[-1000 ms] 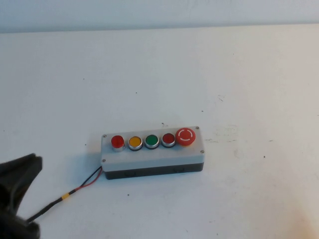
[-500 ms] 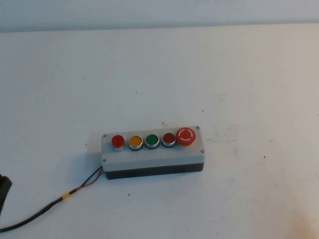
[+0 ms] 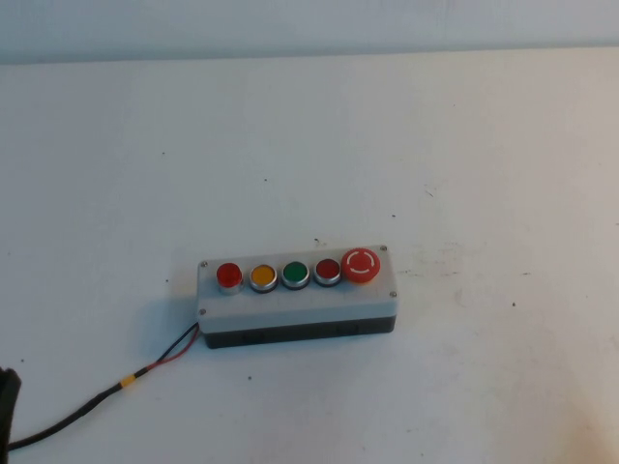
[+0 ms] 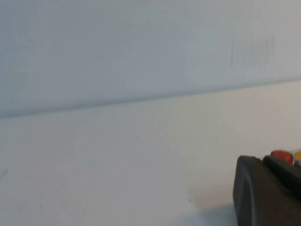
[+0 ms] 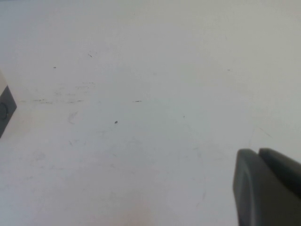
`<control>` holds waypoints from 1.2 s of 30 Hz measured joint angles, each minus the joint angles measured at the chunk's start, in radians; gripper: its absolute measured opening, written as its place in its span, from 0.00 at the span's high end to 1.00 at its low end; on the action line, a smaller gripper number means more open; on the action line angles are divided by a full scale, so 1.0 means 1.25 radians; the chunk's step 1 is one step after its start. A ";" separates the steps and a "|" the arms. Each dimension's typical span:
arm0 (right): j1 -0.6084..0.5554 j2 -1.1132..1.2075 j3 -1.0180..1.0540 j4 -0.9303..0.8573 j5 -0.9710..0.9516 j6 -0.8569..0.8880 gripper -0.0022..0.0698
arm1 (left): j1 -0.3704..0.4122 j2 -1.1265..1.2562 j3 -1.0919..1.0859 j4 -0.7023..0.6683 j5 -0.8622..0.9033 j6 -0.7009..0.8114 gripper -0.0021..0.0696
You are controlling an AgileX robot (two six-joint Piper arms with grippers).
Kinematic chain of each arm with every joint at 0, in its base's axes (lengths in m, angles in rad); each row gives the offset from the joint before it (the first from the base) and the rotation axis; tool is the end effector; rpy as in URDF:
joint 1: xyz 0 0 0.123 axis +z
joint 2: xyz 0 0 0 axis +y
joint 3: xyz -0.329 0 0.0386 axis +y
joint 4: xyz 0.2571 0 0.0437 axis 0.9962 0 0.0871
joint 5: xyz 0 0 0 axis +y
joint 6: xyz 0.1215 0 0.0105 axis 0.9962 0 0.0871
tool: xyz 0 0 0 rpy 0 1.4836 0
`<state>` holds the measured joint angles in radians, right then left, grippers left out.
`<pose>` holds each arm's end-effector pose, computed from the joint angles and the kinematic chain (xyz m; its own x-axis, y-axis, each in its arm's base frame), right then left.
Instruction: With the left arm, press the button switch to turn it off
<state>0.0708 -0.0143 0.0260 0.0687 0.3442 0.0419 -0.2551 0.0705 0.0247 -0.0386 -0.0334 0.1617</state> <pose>0.0453 0.0061 0.1652 -0.2725 0.0873 -0.9582 -0.0644 0.9920 0.1087 0.0548 -0.0141 0.2067 0.0552 0.1125 -0.9921 0.2462 0.9614 0.1227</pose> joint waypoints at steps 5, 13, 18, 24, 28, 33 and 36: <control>0.000 0.000 0.000 0.000 0.000 0.000 0.99 | 0.023 -0.052 0.000 0.011 0.182 -0.031 0.98; 0.000 0.000 0.001 0.000 0.000 0.000 0.99 | 0.033 -0.065 0.001 0.031 0.334 -0.058 0.98; 0.000 0.000 0.001 0.000 0.000 0.000 0.99 | 0.033 -0.065 0.001 0.035 0.338 -0.059 0.98; 0.000 0.000 0.001 0.000 0.000 0.000 0.99 | 0.033 -0.065 0.001 0.040 0.338 -0.061 0.98; 0.000 0.000 0.001 0.000 0.000 0.000 0.99 | 0.033 -0.065 0.001 0.041 0.339 -0.061 0.98; 0.000 0.000 0.001 0.000 0.000 0.000 0.99 | 0.033 -0.065 0.001 0.041 0.339 -0.061 0.98; 0.000 0.000 0.001 0.000 0.000 0.000 0.99 | 0.033 -0.065 0.001 0.041 0.339 -0.061 0.98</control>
<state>0.0708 -0.0143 0.0269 0.0687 0.3442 0.0419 -0.2137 -0.0107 0.0261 0.0130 0.3907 0.0854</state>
